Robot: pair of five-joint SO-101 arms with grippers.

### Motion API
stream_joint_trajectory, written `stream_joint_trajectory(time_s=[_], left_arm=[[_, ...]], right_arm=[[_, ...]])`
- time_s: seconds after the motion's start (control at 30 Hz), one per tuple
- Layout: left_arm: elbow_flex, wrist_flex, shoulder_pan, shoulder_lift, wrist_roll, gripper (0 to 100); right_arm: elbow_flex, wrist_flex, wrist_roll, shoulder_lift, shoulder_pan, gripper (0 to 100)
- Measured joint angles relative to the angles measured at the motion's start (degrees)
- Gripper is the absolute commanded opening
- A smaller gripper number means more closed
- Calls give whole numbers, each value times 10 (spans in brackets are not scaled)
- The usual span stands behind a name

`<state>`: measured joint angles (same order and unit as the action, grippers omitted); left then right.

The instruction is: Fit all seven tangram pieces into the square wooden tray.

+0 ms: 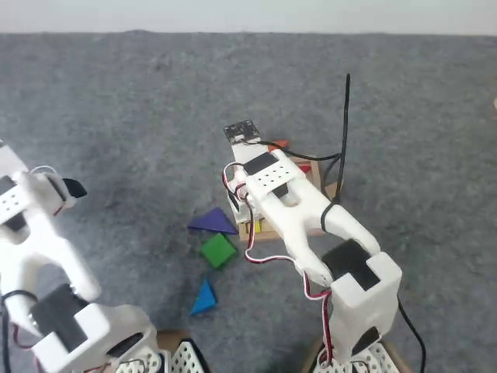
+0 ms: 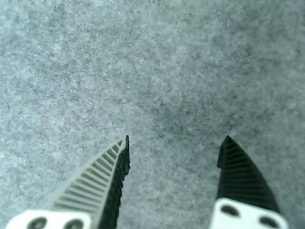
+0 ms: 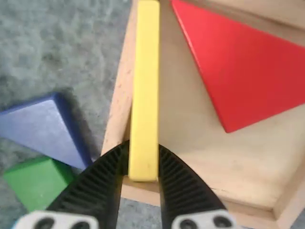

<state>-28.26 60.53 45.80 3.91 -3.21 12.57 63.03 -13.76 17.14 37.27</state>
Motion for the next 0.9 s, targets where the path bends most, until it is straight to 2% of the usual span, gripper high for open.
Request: stream_joint_trajectory(time_s=[0.3,0.57,0.9], left_arm=[[0,0,0,0,0,295],[-7,-5,0,0,0,295],[-7,-5,0,0,1,295]], right_arm=[[-9,15,13,0,-4,158],[-67,48,27,0,-18,158],[-70,72,33,0,-18,158]])
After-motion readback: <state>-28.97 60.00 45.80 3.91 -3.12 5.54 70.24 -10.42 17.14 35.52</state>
